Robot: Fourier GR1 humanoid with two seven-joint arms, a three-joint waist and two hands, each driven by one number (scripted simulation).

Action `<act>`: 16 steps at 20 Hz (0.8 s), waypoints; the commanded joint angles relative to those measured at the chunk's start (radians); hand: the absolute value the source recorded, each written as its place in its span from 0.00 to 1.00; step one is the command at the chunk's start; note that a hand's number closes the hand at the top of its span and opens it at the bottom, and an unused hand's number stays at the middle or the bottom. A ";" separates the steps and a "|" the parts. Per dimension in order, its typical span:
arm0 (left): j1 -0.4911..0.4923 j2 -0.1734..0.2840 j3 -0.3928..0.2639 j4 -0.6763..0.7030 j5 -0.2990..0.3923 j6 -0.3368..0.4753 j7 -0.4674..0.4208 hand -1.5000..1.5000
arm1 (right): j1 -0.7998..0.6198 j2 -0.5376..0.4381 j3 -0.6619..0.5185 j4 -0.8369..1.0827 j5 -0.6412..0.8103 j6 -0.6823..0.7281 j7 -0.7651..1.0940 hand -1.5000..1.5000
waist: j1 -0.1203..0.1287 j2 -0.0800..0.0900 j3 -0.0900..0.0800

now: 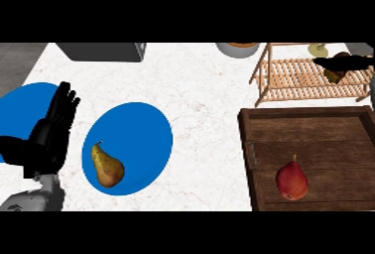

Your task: Pick the sweet potato from the tray and place it in the tiered shelf

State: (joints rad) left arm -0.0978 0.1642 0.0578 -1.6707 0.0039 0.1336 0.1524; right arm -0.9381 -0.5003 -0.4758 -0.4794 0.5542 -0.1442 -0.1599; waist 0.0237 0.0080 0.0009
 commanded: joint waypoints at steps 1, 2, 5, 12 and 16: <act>0.019 -0.027 -0.014 0.005 -0.018 0.017 -0.009 0.50 | -0.024 -0.043 -0.031 0.045 -0.058 0.062 -0.064 0.00 | -0.004 -0.002 0.000; 0.018 -0.043 -0.042 -0.032 -0.042 0.035 0.011 0.50 | -0.030 -0.037 -0.033 0.050 -0.057 0.019 -0.083 0.00 | -0.001 -0.001 0.000; -0.006 0.010 0.028 0.035 0.013 -0.021 -0.007 0.50 | -0.030 -0.039 -0.073 -0.013 -0.131 0.073 -0.083 0.00 | -0.019 -0.006 -0.001; 0.058 -0.036 -0.023 -0.059 -0.029 0.016 0.002 0.50 | -0.015 -0.175 -0.158 0.001 -0.210 0.064 -0.035 0.00 | -0.015 -0.006 0.000; -0.023 0.007 0.040 0.015 0.014 -0.013 0.023 0.50 | 0.007 -0.295 -0.206 0.024 -0.246 0.110 0.063 0.00 | -0.025 -0.006 -0.001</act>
State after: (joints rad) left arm -0.0957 0.1527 0.0691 -1.6773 -0.0051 0.1376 0.1682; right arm -0.9493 -0.6953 -0.6382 -0.4704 0.3446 -0.0714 -0.1601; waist 0.0045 0.0029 0.0002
